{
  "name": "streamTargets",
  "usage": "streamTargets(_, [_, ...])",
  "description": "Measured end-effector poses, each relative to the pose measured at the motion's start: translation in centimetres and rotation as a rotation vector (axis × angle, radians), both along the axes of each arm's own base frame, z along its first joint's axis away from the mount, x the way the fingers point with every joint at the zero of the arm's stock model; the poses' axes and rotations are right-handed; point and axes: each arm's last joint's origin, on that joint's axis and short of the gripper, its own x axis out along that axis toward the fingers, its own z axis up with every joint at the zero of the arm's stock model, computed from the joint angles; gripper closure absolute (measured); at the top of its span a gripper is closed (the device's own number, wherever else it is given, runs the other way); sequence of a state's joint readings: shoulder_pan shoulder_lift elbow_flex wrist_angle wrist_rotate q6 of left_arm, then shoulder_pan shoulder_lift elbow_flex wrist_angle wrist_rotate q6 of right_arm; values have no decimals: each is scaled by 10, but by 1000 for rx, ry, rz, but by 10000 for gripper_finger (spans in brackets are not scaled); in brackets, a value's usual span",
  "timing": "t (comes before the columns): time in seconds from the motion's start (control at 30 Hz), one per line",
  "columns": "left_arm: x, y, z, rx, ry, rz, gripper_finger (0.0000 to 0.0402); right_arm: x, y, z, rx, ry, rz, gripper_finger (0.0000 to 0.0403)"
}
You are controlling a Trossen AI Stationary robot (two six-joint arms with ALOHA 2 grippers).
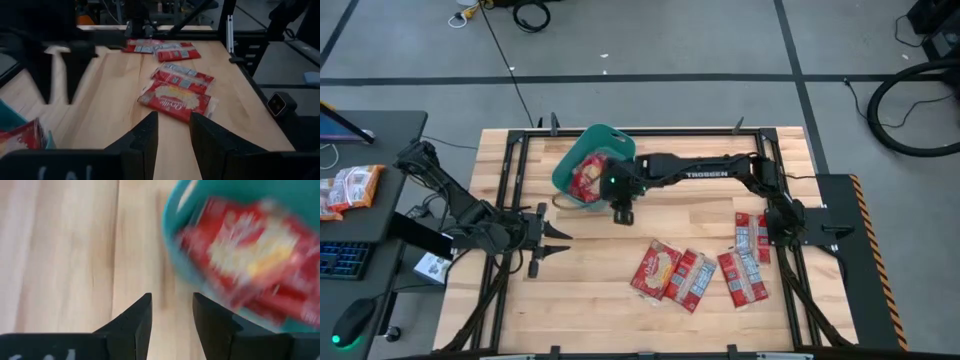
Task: Sort popcorn bags into baskets
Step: Put the popcorn bag into the green bin
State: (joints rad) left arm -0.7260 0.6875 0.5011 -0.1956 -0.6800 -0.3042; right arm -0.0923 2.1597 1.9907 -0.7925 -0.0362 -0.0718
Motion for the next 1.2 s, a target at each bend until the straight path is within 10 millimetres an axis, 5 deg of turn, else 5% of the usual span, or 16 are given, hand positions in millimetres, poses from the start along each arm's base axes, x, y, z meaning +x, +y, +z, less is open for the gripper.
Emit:
streamTargets(0.37, [0, -1, -2, -46, 18, 1, 285, -19, 87, -12, -151, 227, 110, 257])
streamTargets(0.63, [21, -19, -25, -20, 128, -7, 285, -42, 152, -27, -195, 340, 187, 257])
streamTargets(0.87, [48, -30, -41, -54, 151, -27, 285, -70, 187, -49, -205, 484, 136, 257])
streamTargets(1.2, [79, -38, -63, -27, 228, -56, 277, -116, 233, -55, -365, 596, -20, 257])
